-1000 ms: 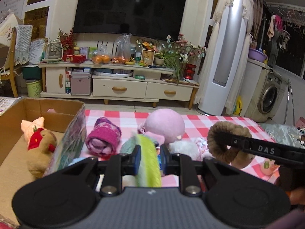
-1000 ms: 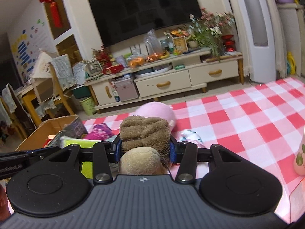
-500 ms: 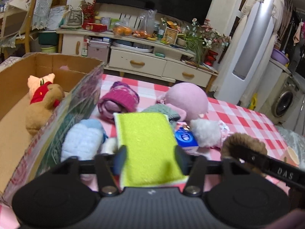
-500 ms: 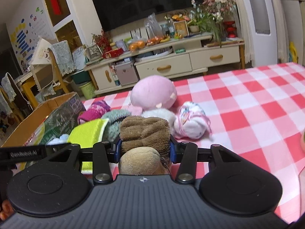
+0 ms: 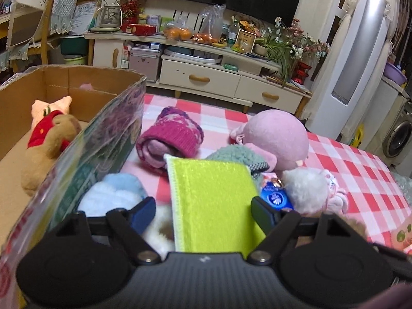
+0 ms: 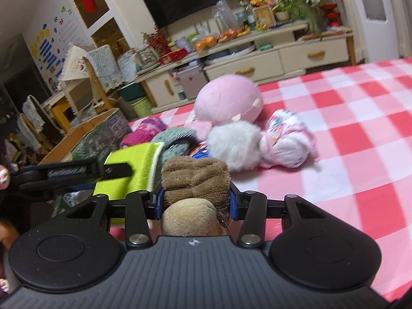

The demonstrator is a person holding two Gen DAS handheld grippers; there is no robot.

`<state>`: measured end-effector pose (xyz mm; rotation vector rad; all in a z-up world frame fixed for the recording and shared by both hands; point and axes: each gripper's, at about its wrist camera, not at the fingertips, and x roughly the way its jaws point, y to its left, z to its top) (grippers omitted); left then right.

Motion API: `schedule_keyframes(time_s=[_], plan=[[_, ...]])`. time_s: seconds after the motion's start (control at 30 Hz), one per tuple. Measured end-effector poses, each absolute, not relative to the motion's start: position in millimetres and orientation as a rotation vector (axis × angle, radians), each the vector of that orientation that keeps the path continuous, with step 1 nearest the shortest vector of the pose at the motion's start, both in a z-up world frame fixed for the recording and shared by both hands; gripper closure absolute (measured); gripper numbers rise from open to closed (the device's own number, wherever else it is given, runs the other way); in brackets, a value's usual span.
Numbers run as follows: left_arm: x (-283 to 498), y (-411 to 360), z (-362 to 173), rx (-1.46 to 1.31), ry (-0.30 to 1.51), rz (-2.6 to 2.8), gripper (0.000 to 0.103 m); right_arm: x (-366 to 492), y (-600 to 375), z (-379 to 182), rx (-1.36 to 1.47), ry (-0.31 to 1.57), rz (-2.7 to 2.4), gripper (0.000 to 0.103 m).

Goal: Organize soft objects
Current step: 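Carry the sponge toward the box with the left tool while the right tool holds the hedgehog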

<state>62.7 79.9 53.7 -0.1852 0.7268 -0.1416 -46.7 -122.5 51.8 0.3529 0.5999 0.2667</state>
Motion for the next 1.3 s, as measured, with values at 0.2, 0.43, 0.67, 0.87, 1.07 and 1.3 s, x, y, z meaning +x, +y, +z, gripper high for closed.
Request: schedule_keyframes(time_s=[0.2,0.43,0.67,0.87,1.07,1.3], plan=[[64,66,53,-0.156,0.738,-0.187,0.049,-41,-113,44,0.335,0.641,0.292,0.046],[52,51,55,-0.092,0.714,-0.219,0.073,-43,-115,45,0.341,0.660,0.283,0.046],[42,49,59,-0.078,0.708,-0.231,0.084,-46,-114,46,0.334,0.661,0.269,0.046],[31,62,82,-0.108,0.649,-0.231,0.085,-51,-113,52,0.338,0.649,0.258,0.046],[15,84,113,-0.143,0.560,-0.231,0.085,-50,-102,62,0.348,0.630,0.275,0.046],[-1,127,136,-0.196,0.479,-0.180,0.085,-48,-75,97,0.349,0.557,0.354,0.046]])
